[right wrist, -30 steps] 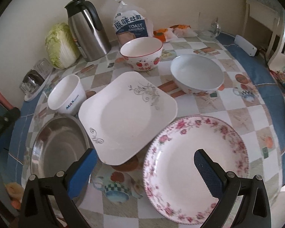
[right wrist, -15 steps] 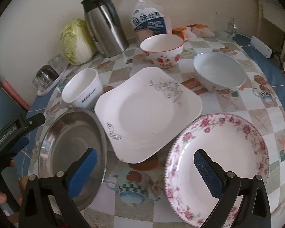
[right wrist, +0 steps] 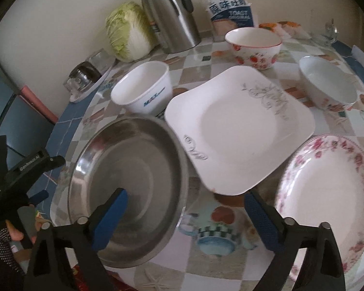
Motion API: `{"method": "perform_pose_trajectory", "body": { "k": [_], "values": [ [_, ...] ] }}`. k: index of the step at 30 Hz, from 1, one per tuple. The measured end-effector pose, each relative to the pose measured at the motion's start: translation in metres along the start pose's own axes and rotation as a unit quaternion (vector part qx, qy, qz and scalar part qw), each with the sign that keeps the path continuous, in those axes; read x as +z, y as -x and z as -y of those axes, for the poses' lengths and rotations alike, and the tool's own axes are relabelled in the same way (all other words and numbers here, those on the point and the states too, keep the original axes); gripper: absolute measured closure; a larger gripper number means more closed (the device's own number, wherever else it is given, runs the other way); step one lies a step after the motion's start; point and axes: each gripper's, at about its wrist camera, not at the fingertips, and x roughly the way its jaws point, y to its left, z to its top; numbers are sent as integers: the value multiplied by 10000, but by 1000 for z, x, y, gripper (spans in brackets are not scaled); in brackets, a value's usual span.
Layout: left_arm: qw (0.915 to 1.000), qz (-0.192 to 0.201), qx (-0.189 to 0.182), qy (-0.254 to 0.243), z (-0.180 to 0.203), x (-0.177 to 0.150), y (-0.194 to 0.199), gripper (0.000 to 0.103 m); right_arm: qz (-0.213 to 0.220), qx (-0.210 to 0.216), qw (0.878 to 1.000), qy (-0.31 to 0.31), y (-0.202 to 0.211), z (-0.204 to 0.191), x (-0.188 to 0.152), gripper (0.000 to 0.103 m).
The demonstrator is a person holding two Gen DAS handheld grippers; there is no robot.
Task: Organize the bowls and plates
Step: 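Move the left tool to the steel basin rim and close on it, then lift the steel basin by its rim with the left tool, tilting it up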
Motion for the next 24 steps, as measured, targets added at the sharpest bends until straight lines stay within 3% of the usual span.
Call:
{"method": "perform_pose_trajectory", "body": {
  "k": [3,8,13,16,18,21,24],
  "values": [
    [9999,-86,1,-138,3,-3,-4,0,-111,142,9998,4,-3,-4,-3,17],
    [9991,-289,-17,-319,11,-6,-16,2,-202,142,9997,-39,-11,-4,-7,23],
    [9976,-524,14,-460,16,-10,-27,20,-429,232,9987,-139,-26,-1,-8,29],
    [9966,-626,57,-532,19,-11,-34,26,-499,253,9983,-166,-30,-1,-8,41],
    [9962,-676,72,-546,20,-12,-37,33,-510,229,9983,-169,-32,-1,-8,55],
    [9959,-667,133,-595,22,-11,-40,34,-552,148,9983,-134,-35,-1,-8,69],
    [9959,-641,150,-626,29,-10,-44,34,-538,52,9985,-105,-38,1,-6,77]
  ]
}}
